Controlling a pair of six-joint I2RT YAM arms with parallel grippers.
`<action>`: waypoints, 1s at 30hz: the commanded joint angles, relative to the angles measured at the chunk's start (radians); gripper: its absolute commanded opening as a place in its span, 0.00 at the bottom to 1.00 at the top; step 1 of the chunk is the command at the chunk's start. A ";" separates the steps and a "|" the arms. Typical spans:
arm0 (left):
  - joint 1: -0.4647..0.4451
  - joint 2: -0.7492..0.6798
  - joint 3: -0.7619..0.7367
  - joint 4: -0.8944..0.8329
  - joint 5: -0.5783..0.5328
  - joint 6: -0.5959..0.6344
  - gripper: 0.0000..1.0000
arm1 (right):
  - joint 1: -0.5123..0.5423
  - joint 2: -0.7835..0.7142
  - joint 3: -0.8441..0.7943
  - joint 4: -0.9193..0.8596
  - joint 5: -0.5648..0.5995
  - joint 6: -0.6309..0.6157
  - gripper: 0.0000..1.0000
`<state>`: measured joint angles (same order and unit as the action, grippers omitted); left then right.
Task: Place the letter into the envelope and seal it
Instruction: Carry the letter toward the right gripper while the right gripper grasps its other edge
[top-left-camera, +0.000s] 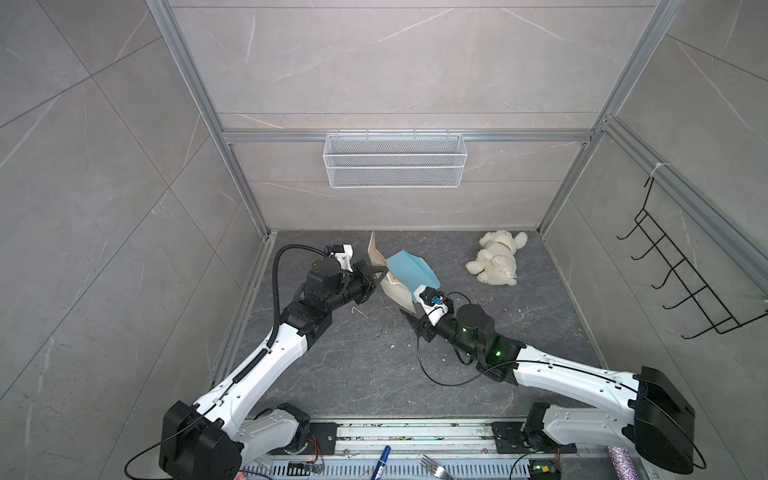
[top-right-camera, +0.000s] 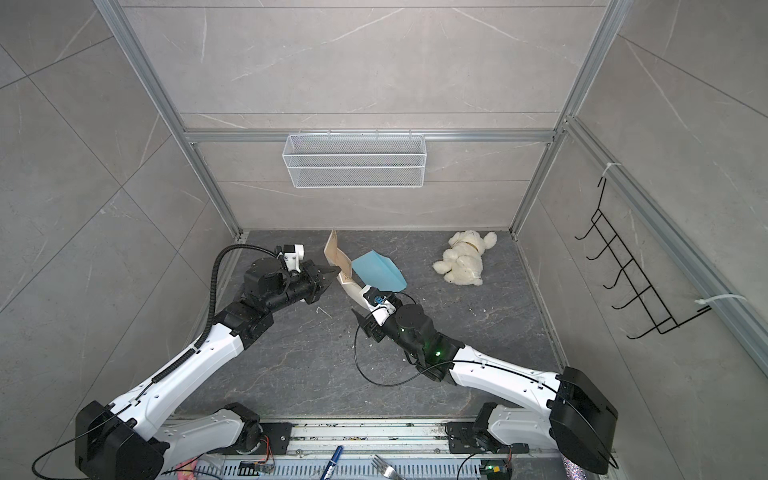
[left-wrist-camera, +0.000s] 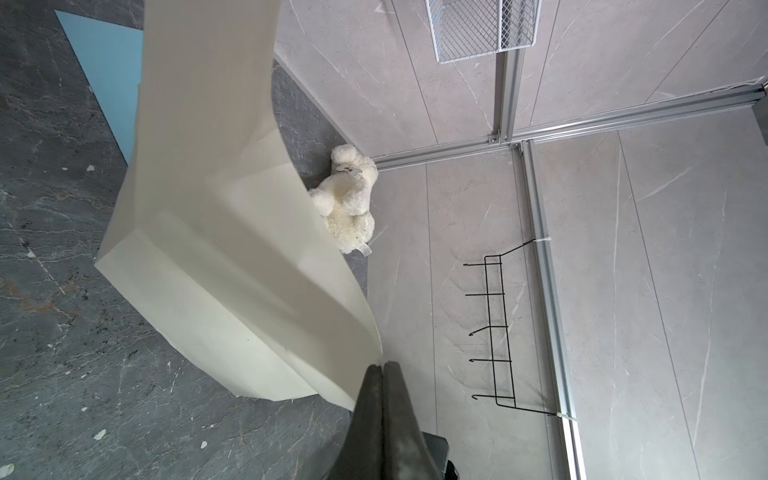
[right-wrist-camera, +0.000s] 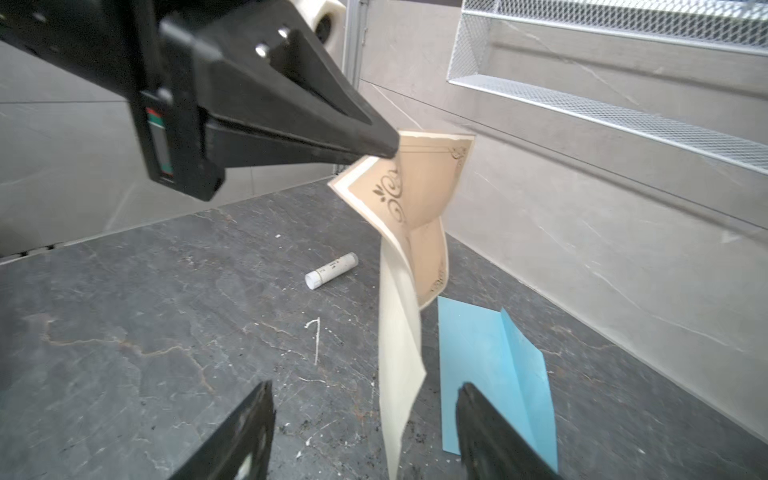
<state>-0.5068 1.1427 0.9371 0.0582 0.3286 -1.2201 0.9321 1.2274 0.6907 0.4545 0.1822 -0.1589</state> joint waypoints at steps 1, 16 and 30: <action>-0.011 0.002 0.004 0.060 -0.004 -0.018 0.00 | 0.004 0.035 0.034 0.094 0.086 -0.041 0.67; -0.033 -0.005 -0.031 0.094 0.005 -0.040 0.00 | 0.004 0.165 0.097 0.179 0.117 -0.048 0.26; -0.043 0.001 0.022 0.017 0.057 0.296 0.22 | 0.001 0.025 0.091 0.020 0.096 -0.031 0.00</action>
<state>-0.5457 1.1610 0.9031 0.1017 0.3523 -1.1145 0.9321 1.3235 0.7673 0.5251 0.2882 -0.1993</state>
